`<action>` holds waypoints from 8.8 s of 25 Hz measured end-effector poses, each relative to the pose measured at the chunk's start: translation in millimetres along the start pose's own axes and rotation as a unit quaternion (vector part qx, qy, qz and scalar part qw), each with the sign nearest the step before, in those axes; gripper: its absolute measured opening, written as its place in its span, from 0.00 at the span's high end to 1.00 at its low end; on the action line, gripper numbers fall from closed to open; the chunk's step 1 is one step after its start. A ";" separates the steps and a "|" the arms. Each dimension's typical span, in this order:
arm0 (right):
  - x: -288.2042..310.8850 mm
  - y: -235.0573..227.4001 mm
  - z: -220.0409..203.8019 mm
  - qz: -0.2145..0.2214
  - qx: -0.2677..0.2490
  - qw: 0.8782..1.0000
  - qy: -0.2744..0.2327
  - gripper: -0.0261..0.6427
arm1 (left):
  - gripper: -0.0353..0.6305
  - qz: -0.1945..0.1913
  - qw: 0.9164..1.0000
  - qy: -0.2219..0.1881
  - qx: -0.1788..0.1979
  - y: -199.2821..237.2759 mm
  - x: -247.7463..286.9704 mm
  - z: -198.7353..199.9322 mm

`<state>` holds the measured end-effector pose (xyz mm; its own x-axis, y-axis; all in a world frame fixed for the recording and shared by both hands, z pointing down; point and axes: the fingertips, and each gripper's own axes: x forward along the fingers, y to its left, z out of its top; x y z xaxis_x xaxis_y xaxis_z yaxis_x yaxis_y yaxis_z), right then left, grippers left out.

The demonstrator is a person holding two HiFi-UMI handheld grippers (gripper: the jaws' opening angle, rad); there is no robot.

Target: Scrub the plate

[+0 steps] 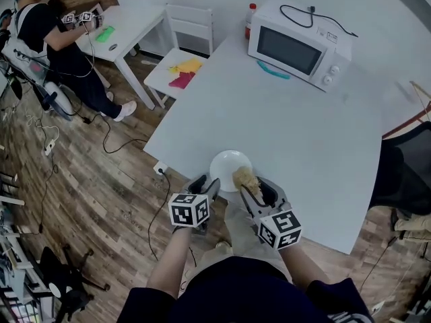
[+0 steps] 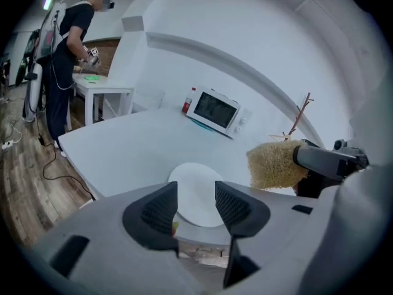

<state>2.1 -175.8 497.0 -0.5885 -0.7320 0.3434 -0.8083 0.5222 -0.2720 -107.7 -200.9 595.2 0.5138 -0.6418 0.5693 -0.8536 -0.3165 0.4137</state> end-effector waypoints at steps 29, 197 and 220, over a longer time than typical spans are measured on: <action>6.8 -37.5 -20.6 -0.032 0.009 0.999 0.022 0.69 | 0.86 0.032 0.999 0.042 -0.012 21.7 40.0 1.4; -100.2 81.7 -40.7 0.000 0.001 1.000 -0.031 0.69 | 0.92 0.077 0.994 -0.074 0.032 -44.0 -148.9 -41.0; -125.1 124.6 -61.3 0.040 -0.021 0.999 -0.010 0.69 | 0.92 0.048 0.995 -0.074 0.046 -69.5 -194.6 -79.9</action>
<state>-26.2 7.6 475.3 -0.6505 -0.6959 0.3042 -0.7595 0.5968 -0.2589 -141.6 1.8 512.4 0.4179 -0.7653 0.4896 -0.9056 -0.3074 0.2924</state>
